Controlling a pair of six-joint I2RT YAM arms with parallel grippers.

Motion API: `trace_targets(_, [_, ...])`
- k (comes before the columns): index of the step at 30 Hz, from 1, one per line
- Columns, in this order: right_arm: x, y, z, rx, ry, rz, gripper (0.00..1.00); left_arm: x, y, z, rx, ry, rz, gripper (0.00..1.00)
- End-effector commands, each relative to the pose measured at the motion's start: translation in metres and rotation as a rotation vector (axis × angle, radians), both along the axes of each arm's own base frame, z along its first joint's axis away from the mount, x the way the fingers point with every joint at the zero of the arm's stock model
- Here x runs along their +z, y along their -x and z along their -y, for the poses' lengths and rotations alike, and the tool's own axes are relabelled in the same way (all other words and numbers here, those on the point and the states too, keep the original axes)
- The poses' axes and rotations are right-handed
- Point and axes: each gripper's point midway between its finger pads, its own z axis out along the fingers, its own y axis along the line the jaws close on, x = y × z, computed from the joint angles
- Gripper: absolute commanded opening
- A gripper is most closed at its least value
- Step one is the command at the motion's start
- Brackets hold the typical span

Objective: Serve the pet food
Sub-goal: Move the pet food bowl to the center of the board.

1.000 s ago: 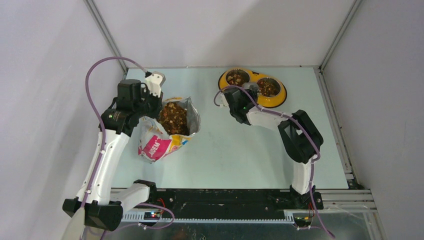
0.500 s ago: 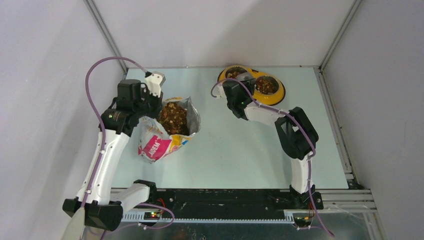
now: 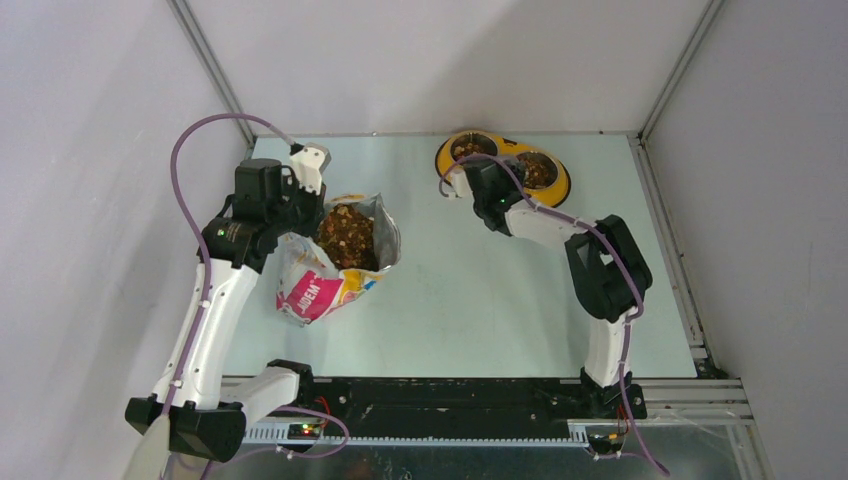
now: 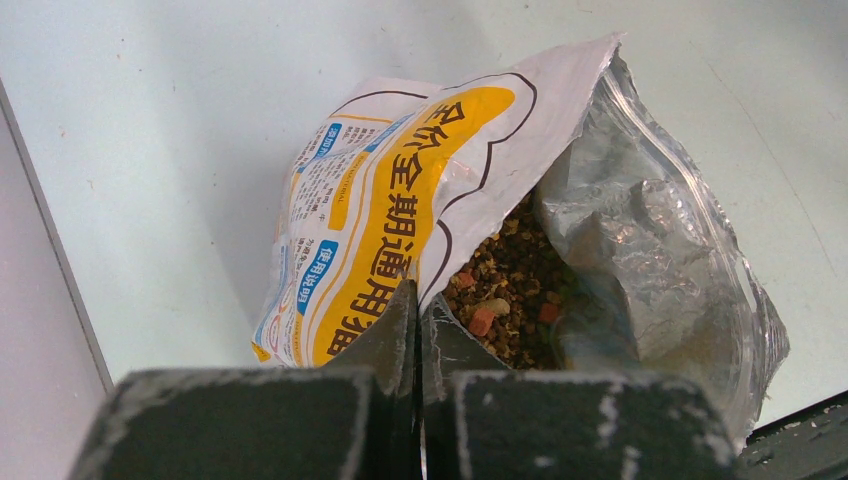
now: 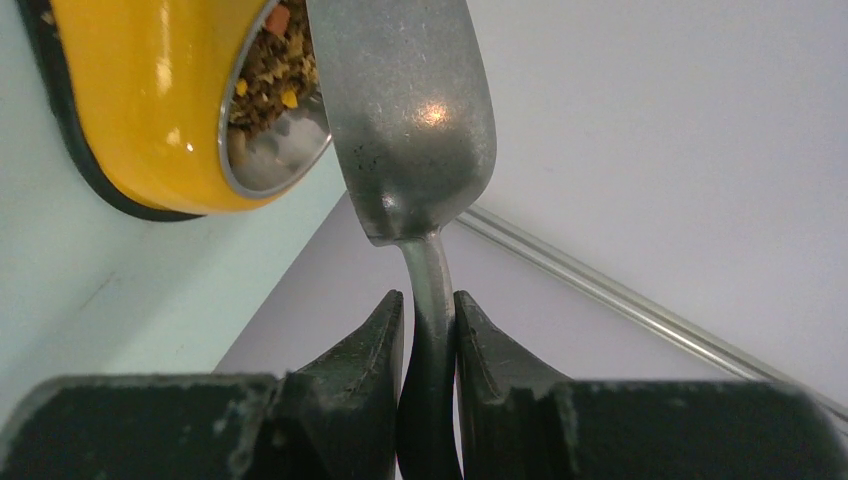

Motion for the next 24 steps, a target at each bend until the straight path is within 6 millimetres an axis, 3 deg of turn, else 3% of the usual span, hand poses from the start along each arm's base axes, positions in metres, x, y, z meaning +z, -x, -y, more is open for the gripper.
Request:
trace_targets(1, [0.034,-0.002,0.015,0.004,-0.018,0.052,0.00,0.023,0.003,-0.001,0.000,0.024,0.080,0.00])
trace_targets(6, [0.029,-0.005,0.018,0.027,-0.003,0.044,0.00,0.024,0.004,-0.002,0.004,0.024,0.081,0.00])
trace_targets(16, [0.037,-0.005,0.020,0.045,0.004,0.058,0.00,0.023,0.004,-0.003,0.005,0.025,0.081,0.00])
trace_targets(24, [0.056,-0.002,0.021,0.050,0.000,0.098,0.00,0.023,0.004,-0.004,0.007,0.026,0.081,0.00])
